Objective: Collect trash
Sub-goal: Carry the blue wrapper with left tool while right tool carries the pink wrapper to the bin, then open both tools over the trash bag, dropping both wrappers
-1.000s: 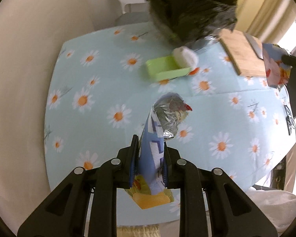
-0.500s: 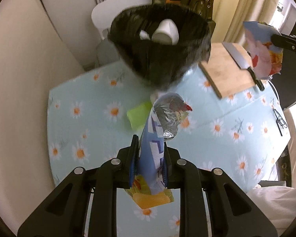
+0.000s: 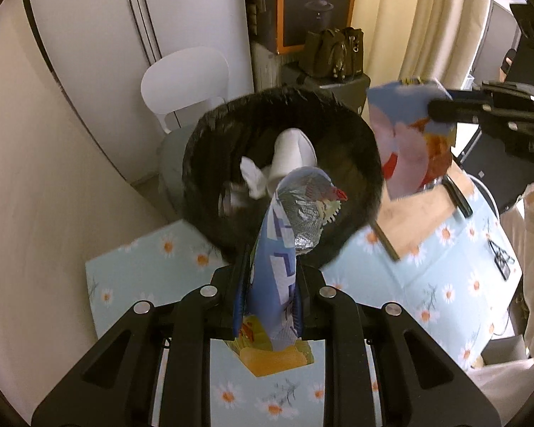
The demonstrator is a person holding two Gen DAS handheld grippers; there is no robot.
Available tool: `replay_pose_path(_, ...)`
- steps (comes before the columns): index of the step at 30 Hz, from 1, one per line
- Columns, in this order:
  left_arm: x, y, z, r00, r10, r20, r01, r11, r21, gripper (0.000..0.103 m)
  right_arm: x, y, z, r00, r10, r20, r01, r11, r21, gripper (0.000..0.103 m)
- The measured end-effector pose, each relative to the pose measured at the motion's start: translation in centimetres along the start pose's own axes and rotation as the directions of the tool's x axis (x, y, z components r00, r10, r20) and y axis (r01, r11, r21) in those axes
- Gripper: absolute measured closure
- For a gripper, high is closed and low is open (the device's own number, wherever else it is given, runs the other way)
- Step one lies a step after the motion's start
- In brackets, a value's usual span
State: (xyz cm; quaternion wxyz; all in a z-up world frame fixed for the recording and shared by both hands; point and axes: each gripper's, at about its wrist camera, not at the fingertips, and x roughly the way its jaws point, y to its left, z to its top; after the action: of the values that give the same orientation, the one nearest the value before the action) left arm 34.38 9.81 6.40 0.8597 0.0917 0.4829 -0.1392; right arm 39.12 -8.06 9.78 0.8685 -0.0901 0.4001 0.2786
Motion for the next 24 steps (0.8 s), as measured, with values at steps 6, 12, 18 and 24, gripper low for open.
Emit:
replay_pose_path(6, 4.1, 0.9, 3.4, 1.0, -0.023, -0.006, 0.023, 0.999, 0.047, 0.081, 4.0, -1.8, 2.0, 1.0, -0.001, -0.024, 0.001, 1.0, -0.013, 0.085)
replay_pose_path(12, 7.9, 1.6, 6.6, 0.998, -0.049, -0.029, 0.052, 0.992, 0.115, 0.08, 8.2, -2.7, 4.1, 0.999, 0.003, -0.049, -0.006, 0.999, -0.049, 0.085)
replay_pose_path(18, 11.1, 2.0, 8.5, 0.997, -0.051, -0.05, 0.059, 0.984, 0.166, 0.068, 11.4, -3.2, 4.6, 0.997, -0.012, -0.074, 0.007, 0.997, -0.072, 0.084)
replay_pose_path(24, 11.5, 2.7, 8.3, 0.997, -0.081, 0.001, 0.08, 0.984, 0.16, 0.024, 11.5, -4.0, 4.0, 0.998, -0.009, -0.057, 0.006, 0.998, -0.057, 0.076)
